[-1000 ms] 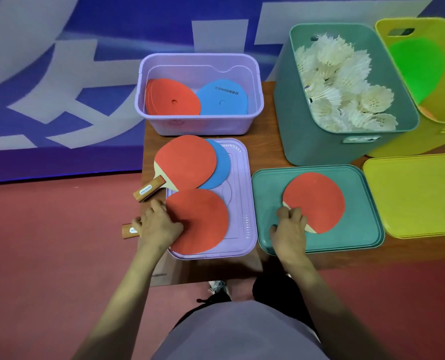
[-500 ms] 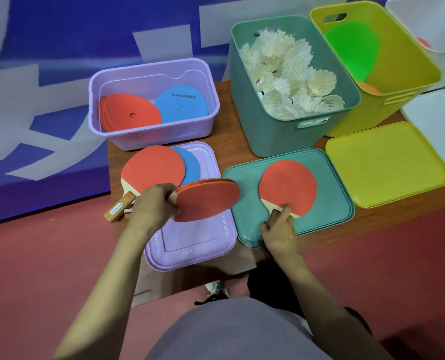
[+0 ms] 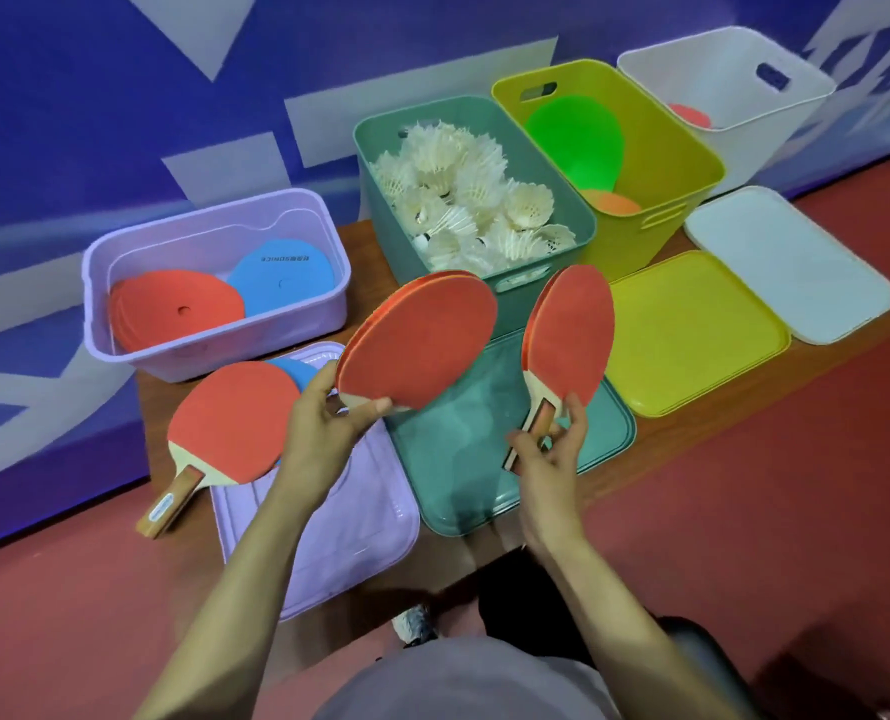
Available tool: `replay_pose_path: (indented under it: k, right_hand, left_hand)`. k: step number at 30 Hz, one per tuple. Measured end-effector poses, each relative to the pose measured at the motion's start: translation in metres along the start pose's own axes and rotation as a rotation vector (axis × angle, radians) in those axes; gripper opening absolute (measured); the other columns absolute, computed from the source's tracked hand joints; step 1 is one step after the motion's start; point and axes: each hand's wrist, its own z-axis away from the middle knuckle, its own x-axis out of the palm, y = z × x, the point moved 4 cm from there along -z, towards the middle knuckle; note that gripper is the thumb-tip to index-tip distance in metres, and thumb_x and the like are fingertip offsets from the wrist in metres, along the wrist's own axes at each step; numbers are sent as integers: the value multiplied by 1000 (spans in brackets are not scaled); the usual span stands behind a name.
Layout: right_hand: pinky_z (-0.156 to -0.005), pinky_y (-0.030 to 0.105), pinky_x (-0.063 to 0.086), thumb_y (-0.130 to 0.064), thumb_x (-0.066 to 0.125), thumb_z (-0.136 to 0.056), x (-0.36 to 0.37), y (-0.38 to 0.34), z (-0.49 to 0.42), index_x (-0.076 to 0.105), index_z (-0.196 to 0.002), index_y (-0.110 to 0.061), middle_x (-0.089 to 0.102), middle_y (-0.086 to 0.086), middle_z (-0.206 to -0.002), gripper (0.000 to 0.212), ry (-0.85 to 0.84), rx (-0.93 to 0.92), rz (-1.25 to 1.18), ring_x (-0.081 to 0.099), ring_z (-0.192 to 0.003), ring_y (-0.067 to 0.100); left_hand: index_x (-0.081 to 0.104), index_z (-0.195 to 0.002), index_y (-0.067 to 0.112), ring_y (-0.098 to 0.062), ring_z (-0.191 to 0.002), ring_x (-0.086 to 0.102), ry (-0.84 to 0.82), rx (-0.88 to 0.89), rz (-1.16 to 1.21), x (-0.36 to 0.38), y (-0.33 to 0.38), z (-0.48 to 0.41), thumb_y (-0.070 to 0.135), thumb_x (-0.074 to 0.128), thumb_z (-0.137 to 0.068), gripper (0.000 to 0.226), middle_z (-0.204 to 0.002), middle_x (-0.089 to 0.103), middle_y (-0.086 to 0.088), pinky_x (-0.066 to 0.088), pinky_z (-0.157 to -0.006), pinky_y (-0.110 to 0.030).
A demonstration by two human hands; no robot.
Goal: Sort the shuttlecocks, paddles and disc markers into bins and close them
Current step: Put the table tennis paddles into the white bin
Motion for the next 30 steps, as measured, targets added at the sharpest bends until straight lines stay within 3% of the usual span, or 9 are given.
replay_pose_path:
  k: [2, 5, 8, 11, 14, 17, 21, 27, 30]
  right_hand:
    - [-60, 8, 42, 14, 46, -88, -9, -19, 0, 22, -140, -26, 39, -7, -92, 70, 0, -128, 2, 47, -73, -6]
    - [-69, 2, 42, 14, 50, -88, -21, -50, -7, 23, -141, -22, 39, -15, -110, 70, -7, -259, 6, 48, -76, -24]
    - [-103, 25, 41, -11, 62, -89, -27, -77, -24, 27, -141, -33, 44, -2, -133, 66, -32, -359, 81, 47, -115, 2]
    - [-112, 37, 34, -13, 62, -90, -35, -100, -59, 30, -142, -31, 41, -13, -139, 64, -21, -462, 156, 41, -130, 10]
    - [-102, 22, 39, -12, 61, -90, -46, -127, -109, 33, -143, -29, 47, -9, -124, 62, -43, -553, 253, 47, -113, 0]
    - [-81, 16, 39, -14, 63, -89, -58, -156, -162, 34, -143, -30, 46, -3, -100, 63, -53, -656, 410, 49, -91, 6]
    - [-94, 29, 44, -15, 62, -88, -74, -192, -239, 32, -139, -40, 49, 1, -128, 65, -169, -720, 483, 49, -122, 16]
    - [-86, 18, 35, -13, 63, -87, -109, -241, -349, 37, -141, -28, 53, 5, -127, 62, -359, -728, 657, 45, -111, 8]
    - [-91, 30, 42, -15, 62, -87, -127, -271, -402, 37, -141, -31, 51, 4, -128, 61, -384, -712, 694, 49, -115, 16]
  left_hand:
    - [52, -102, 13, -1, -36, 40, 17, -23, 121, 18, 8, -5, -3, 66, -81, 29, -49, 53, 10, 34, -40, -15]
    - [51, -110, 16, -8, -46, 41, 13, 53, 137, 44, 27, -14, 6, 68, -83, 34, -68, 52, -2, 36, -42, -17]
    - [49, -105, 16, -7, -67, 52, -1, 82, 236, 69, 45, -22, -3, 61, -86, 30, -84, 51, -10, 50, -60, -14]
    - [42, -105, 12, -11, -79, 57, -20, 61, 303, 93, 56, -36, -5, 58, -87, 29, -97, 55, -14, 53, -66, -19]
    - [44, -102, 18, -16, -85, 54, 13, 73, 290, 117, 67, -57, -5, 58, -87, 31, -97, 54, -12, 54, -70, -19]
    - [46, -102, 17, -4, -76, 60, 55, 77, 317, 154, 79, -80, -9, 57, -85, 33, -89, 59, -8, 52, -65, -15]
    - [45, -112, 9, -3, -79, 66, 186, 46, 317, 212, 88, -114, -9, 59, -84, 36, -95, 65, -7, 52, -64, -17]
    - [46, -114, 11, -15, -86, 66, 408, -63, 308, 300, 111, -162, -7, 62, -83, 39, -103, 63, -13, 53, -61, -17]
    - [46, -118, 9, -14, -84, 66, 493, -82, 311, 330, 123, -186, -6, 62, -84, 40, -106, 62, -15, 53, -60, -17]
